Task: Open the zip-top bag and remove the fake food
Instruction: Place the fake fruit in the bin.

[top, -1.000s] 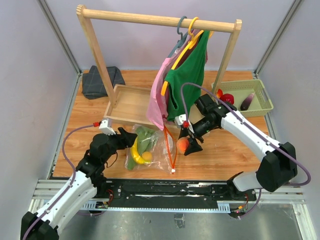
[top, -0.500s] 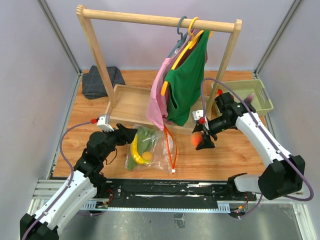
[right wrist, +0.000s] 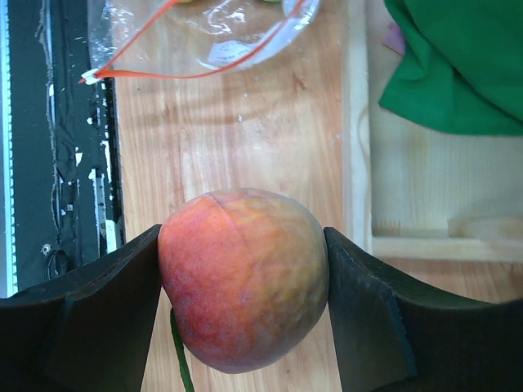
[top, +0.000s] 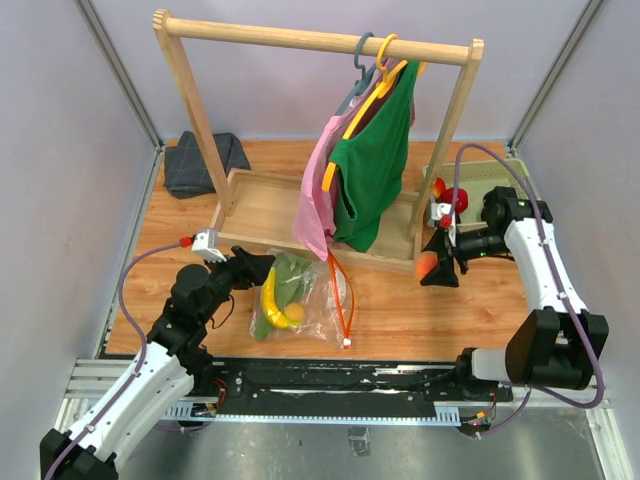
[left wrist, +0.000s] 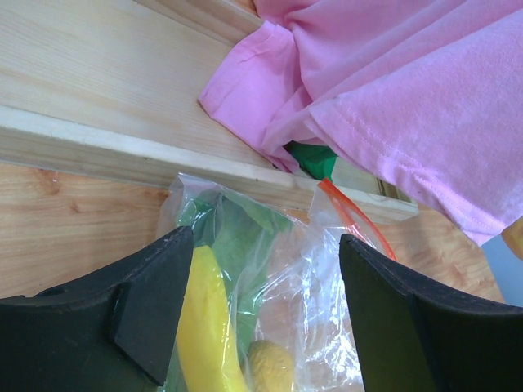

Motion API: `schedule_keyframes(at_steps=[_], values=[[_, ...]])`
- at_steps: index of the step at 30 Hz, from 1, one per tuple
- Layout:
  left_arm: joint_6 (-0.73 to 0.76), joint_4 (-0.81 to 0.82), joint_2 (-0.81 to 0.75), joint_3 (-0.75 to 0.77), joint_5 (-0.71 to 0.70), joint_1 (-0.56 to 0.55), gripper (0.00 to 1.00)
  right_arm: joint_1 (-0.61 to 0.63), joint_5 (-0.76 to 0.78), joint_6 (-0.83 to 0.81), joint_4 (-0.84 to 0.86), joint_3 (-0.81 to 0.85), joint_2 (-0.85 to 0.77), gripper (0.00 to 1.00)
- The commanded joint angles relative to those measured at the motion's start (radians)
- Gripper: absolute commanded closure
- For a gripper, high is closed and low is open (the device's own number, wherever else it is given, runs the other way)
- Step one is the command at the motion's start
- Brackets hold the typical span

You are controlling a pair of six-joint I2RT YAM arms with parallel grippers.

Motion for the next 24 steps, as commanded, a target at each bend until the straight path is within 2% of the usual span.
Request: schedule_keyframes(at_steps=[1, 9, 16, 24], values=[[0.009, 0.032, -0.016, -0.012, -0.005, -0.001, 0.24, -0.121, -0.022, -0.089, -0.097, 0.046, 0.035, 0.85], [0.003, 0.04, -0.027, -0.031, -0.009, -0.001, 0.2, -0.322, -0.037, -0.11, -0.107, 0.085, 0.127, 0.86], [-0.002, 0.037, -0.035, -0.042, -0.019, -0.001, 0.1, -0.4, -0.077, -0.086, -0.093, 0.136, 0.22, 0.86], [-0.004, 0.03, -0.042, -0.049, -0.027, -0.002, 0.09, -0.412, -0.012, 0.189, 0.158, 0.141, 0.238, 0.86]])
